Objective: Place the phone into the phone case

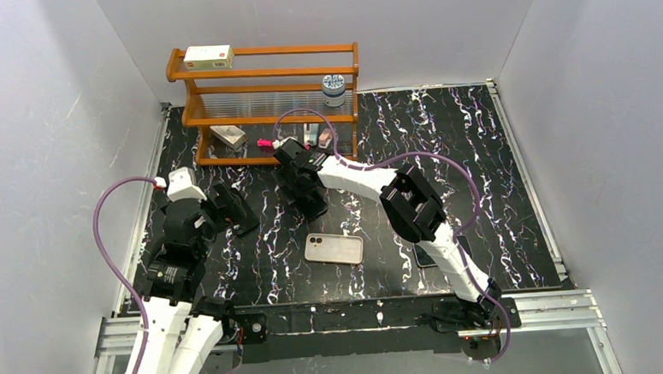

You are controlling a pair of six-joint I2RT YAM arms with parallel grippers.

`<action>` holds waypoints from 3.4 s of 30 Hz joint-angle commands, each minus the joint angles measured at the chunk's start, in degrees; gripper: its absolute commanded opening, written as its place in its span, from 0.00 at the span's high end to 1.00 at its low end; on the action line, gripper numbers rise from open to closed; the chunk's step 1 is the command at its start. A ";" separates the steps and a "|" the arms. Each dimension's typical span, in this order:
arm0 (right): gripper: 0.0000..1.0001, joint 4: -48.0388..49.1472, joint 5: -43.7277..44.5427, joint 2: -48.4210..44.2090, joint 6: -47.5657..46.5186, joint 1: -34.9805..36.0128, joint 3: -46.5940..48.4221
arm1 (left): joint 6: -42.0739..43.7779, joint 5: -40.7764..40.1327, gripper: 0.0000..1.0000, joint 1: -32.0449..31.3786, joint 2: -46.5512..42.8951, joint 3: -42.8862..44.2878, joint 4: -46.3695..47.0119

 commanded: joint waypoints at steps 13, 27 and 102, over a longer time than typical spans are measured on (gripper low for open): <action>0.46 -8.61 3.74 -4.37 14.50 -0.74 -5.25 | -4.04 4.64 0.02 -0.01 2.94 0.76 1.27; 0.56 -2.07 -12.90 -20.56 31.68 -8.24 -21.19 | -12.72 26.60 0.12 -0.07 14.62 -2.68 8.82; 0.25 -0.27 -15.00 -42.78 114.15 4.05 -55.76 | -18.66 33.59 0.22 -0.16 18.11 -6.85 5.00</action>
